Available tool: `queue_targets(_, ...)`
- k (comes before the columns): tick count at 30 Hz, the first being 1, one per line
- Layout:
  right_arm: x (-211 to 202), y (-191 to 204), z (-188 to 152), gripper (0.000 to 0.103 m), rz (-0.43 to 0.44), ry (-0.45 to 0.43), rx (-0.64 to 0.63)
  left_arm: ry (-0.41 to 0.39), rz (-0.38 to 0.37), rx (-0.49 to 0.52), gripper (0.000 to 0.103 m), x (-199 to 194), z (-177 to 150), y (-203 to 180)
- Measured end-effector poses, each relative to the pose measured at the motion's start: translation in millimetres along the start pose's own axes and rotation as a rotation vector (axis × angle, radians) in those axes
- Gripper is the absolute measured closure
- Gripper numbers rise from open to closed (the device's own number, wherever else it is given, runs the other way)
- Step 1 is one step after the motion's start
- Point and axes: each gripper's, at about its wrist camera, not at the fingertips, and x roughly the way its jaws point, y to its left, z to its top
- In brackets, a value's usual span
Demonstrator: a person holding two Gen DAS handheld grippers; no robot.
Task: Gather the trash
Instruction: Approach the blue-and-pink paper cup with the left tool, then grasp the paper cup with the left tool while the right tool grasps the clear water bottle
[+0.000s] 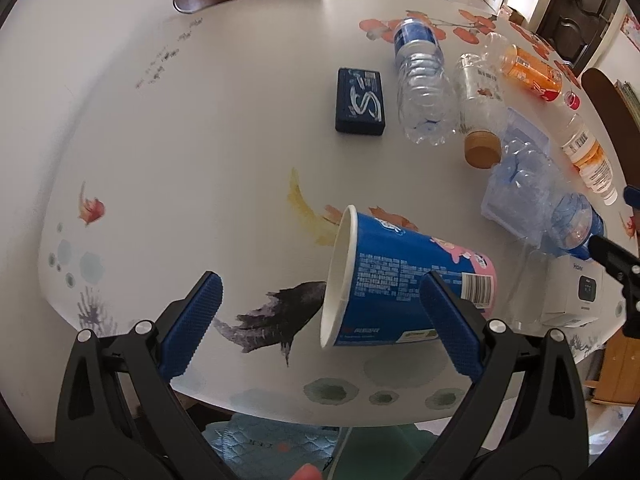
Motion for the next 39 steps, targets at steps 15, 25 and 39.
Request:
queue_targets(15,34,10,17,0.006,0.009,0.063,-0.141,0.018,-0.09,0.039,0.007,14,12,-4)
queue_targets(25,64,21,25,0.006,0.021,0.141,-0.243,0.044,-0.2,0.092,0.02,22,14,-20)
queue_targets(39,70,10,29,0.022,0.092,0.156,-0.116,0.016,-0.348,0.017,0.072,16,23,-15)
